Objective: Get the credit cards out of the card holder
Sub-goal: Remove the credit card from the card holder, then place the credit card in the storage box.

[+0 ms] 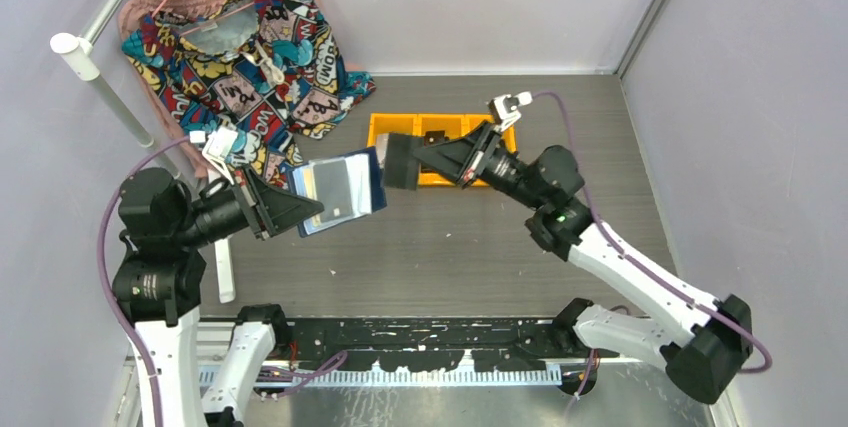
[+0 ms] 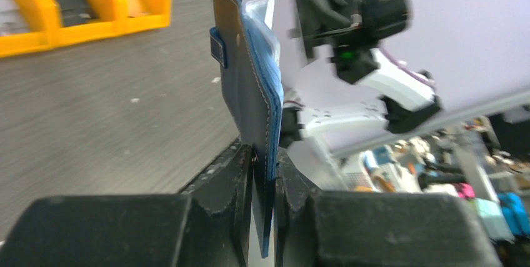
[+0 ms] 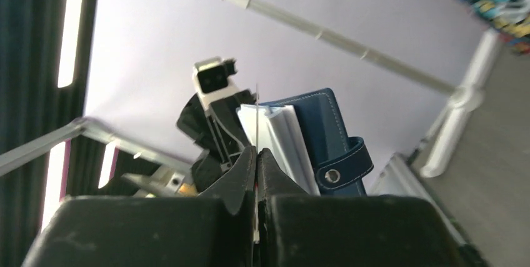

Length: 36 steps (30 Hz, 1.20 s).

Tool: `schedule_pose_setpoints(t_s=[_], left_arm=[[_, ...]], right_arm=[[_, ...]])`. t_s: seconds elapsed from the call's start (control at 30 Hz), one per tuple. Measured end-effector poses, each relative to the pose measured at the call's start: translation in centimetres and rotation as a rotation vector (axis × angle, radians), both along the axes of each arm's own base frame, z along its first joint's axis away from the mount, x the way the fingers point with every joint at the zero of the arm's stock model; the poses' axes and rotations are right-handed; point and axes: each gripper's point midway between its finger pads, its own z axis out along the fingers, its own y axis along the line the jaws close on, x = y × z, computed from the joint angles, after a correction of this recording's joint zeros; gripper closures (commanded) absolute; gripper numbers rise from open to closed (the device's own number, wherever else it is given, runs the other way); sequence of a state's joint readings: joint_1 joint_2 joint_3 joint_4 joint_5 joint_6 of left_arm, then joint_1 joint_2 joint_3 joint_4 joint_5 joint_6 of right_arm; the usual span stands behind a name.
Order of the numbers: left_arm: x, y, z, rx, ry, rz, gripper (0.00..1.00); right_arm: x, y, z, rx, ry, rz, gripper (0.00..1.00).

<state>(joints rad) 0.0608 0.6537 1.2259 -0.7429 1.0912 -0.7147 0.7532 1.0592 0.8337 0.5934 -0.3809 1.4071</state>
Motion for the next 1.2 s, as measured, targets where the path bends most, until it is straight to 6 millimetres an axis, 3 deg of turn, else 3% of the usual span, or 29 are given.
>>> schedule_pose_setpoints(t_s=[0.2, 0.33, 0.47, 0.6, 0.73, 0.87, 1.03, 1.2], left_arm=[[2.9, 2.3, -3.7, 0.216, 0.024, 0.139, 1.0], [3.3, 3.5, -6.5, 0.328, 0.072, 0.15, 1.0], [2.6, 3.7, -7.5, 0.374, 0.069, 0.121, 1.0], [1.7, 3.7, -7.6, 0.403, 0.056, 0.097, 1.0], [1.1, 3.8, -7.3, 0.431, 0.027, 0.08, 1.0], [1.0, 3.9, -7.6, 0.443, 0.025, 0.069, 1.0], [1.2, 3.8, -7.8, 0.443, 0.027, 0.048, 1.0], [1.7, 3.7, -8.2, 0.44, 0.067, 0.025, 1.0]], right_arm=[[4.6, -4.3, -0.2, -0.181, -0.007, -0.212, 0.99], [8.7, -6.2, -2.6, -0.35, 0.033, -0.339, 0.99], [13.8, -7.6, -7.9, -0.563, 0.123, -0.447, 0.99], [18.4, -8.8, -14.9, -0.76, 0.233, -0.502, 0.99], [21.7, -9.4, -21.4, -0.923, 0.317, -0.514, 0.99], [24.2, -9.1, -26.4, -1.029, 0.355, -0.491, 0.99], [26.6, -8.2, -30.2, -1.088, 0.369, -0.46, 0.99], [29.0, -7.1, -31.7, -1.093, 0.344, -0.448, 0.99]])
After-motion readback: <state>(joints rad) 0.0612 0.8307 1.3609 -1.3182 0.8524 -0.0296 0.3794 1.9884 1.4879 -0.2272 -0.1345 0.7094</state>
